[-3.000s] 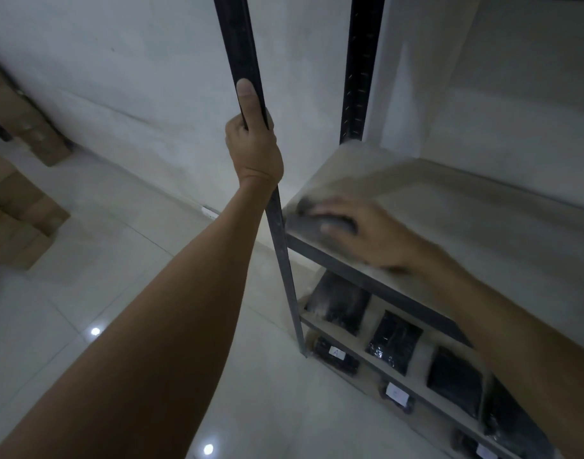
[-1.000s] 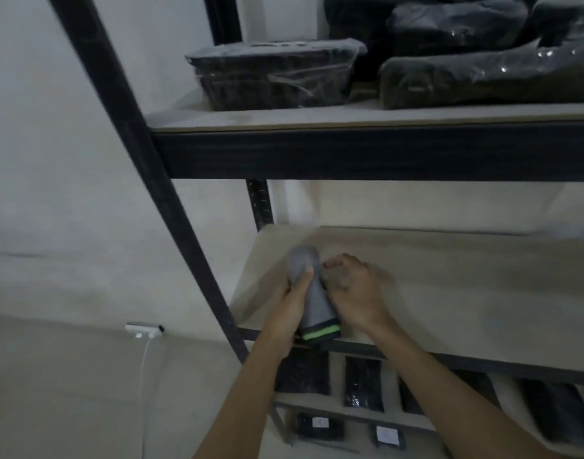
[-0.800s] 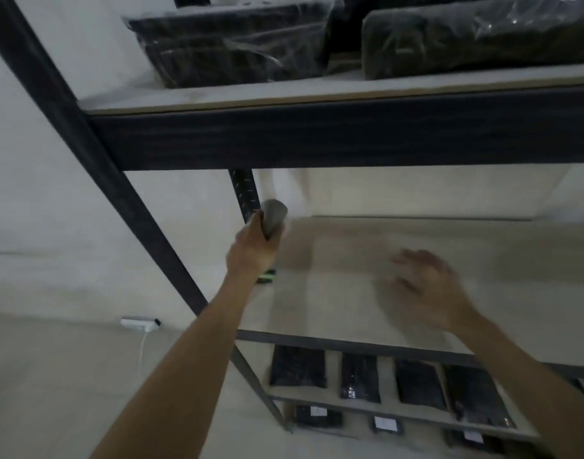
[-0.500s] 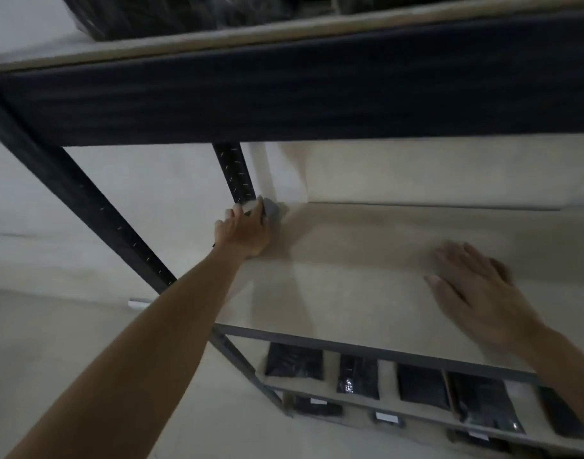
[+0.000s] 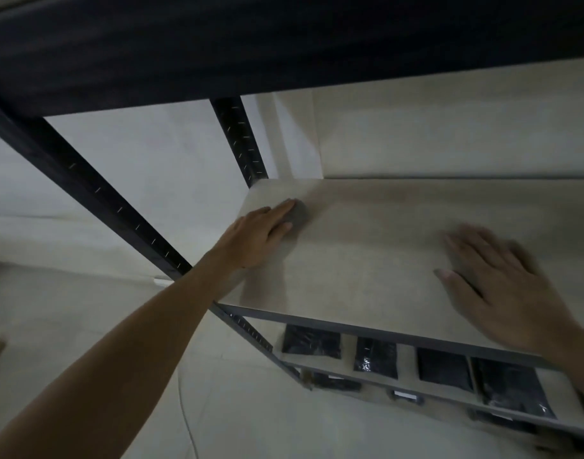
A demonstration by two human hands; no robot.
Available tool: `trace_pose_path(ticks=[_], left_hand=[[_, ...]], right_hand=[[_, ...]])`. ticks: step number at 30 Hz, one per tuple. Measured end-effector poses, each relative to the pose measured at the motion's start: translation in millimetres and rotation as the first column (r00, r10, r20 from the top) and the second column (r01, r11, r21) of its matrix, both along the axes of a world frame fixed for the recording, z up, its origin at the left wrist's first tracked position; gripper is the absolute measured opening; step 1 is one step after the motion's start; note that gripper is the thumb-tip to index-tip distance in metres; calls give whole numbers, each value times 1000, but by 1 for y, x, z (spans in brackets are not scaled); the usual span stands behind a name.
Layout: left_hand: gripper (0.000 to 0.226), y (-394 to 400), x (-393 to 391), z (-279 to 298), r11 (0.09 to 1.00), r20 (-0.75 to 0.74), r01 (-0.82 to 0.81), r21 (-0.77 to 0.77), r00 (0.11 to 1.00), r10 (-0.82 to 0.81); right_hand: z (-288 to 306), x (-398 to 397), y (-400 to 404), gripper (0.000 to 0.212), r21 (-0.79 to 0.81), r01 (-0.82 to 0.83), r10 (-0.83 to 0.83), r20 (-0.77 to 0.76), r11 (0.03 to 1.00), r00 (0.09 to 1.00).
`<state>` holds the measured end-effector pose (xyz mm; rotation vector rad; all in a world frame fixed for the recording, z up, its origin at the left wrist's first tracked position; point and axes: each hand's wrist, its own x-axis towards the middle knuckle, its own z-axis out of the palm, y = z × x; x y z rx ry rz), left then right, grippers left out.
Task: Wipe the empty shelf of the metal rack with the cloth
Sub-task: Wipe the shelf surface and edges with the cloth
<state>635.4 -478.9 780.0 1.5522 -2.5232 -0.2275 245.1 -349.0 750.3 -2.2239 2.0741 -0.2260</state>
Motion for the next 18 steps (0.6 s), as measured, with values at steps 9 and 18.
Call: trace_pose_path(ticks=[9,18], left_hand=[[46,-54,3,-14,907,36,-415,-72,908,418],[50,36,-14,-9,984,-133,179,8,975,-176]], right_hand=[[-5,-1,-3,73,-49,-27,25,-24,998,999],[2,5,0,66,-81,-34,34,-4,996,999]])
